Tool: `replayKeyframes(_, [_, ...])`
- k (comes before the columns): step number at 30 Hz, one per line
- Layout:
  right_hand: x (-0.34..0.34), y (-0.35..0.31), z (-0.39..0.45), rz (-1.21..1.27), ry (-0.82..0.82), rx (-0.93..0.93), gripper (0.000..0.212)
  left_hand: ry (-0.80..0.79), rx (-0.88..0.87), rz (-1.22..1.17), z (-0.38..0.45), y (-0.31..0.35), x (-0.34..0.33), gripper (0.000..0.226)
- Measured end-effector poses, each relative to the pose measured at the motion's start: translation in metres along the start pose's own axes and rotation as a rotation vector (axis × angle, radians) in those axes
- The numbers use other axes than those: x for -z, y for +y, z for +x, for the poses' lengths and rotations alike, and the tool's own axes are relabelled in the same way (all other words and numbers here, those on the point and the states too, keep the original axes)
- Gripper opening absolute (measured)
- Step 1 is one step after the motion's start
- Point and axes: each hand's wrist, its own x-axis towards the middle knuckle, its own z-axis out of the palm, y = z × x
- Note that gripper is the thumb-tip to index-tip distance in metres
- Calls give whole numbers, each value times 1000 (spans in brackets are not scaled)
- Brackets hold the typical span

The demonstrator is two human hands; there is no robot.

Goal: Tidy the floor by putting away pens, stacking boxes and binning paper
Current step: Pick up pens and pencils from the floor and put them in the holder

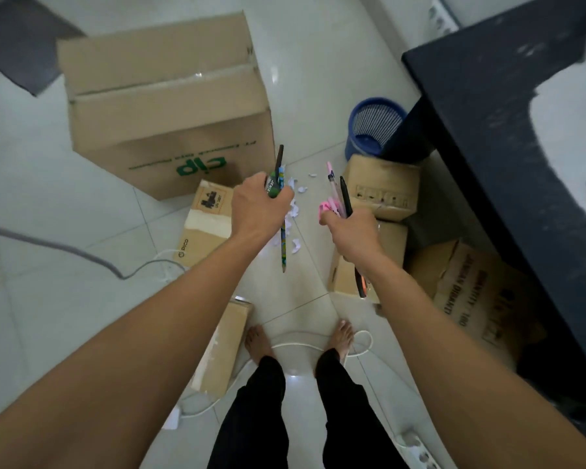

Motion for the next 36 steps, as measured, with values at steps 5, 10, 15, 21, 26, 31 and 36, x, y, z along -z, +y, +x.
replayKeyframes(5, [67, -51, -22, 13, 27, 82, 36, 37, -72, 8, -13, 94, 27, 32])
replayKeyframes(10, [136, -99, -35, 9, 28, 222, 37, 47, -172, -4, -11, 187, 48, 34])
replayKeyframes(15, [213, -136, -46, 25, 62, 330, 41, 51, -314, -95, -11, 274, 60, 30])
replayKeyframes(21, [284, -179, -53, 56, 84, 364, 39, 73, -435, -114, -8, 355, 71, 31])
replayKeyframes(26, [337, -229, -60, 102, 140, 419, 42, 51, -542, -136, 10, 425, 81, 31])
replayKeyframes(31, [383, -269, -61, 118, 274, 451, 38, 33, -663, -182, 29, 492, 90, 32])
replayKeyframes(36, [418, -290, -60, 178, 394, 436, 33, -34, -781, -220, 52, 536, 78, 30])
